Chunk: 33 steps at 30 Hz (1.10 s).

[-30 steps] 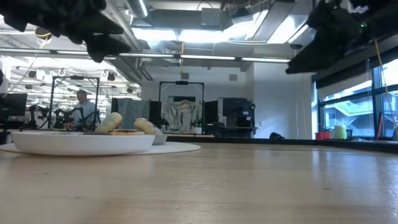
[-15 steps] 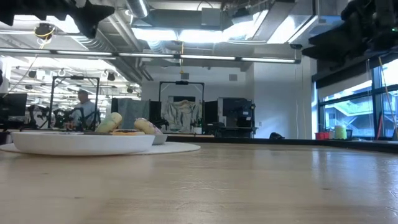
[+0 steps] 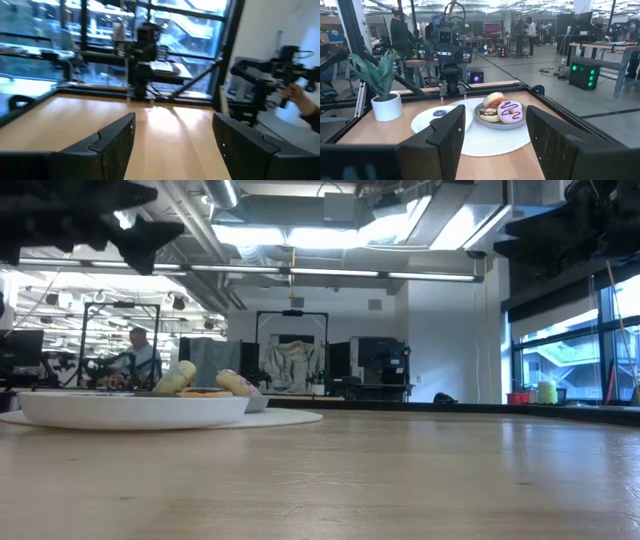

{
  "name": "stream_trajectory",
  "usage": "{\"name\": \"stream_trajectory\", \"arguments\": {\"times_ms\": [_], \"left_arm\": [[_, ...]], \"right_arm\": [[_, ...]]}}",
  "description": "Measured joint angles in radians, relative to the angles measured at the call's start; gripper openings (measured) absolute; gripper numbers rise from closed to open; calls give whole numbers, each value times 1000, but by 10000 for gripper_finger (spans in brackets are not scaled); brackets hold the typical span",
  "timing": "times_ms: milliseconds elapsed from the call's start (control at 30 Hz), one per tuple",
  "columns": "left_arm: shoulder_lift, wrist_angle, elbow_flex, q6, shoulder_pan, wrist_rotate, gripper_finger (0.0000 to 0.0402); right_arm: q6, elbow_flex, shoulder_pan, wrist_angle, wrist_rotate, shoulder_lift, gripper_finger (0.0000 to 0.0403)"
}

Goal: Pick & Place donuts
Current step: Return to Home Position

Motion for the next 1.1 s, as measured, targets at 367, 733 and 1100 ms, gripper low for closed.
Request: {"name": "stream_trajectory", "arguments": {"times_ms": [367,733,1100], "left_arm": [[-127,43,-104,-10,0,-48,260],[-327,-135,-108,8,60,-35,260],[-324,-171,-110,-8,117,-26,260]], "right_arm": [[-29,10,0,-1,1,-39,211],[-22,12,0,-101,2,-119,211],[-21,2,0,-145,68,-119,211]]}}
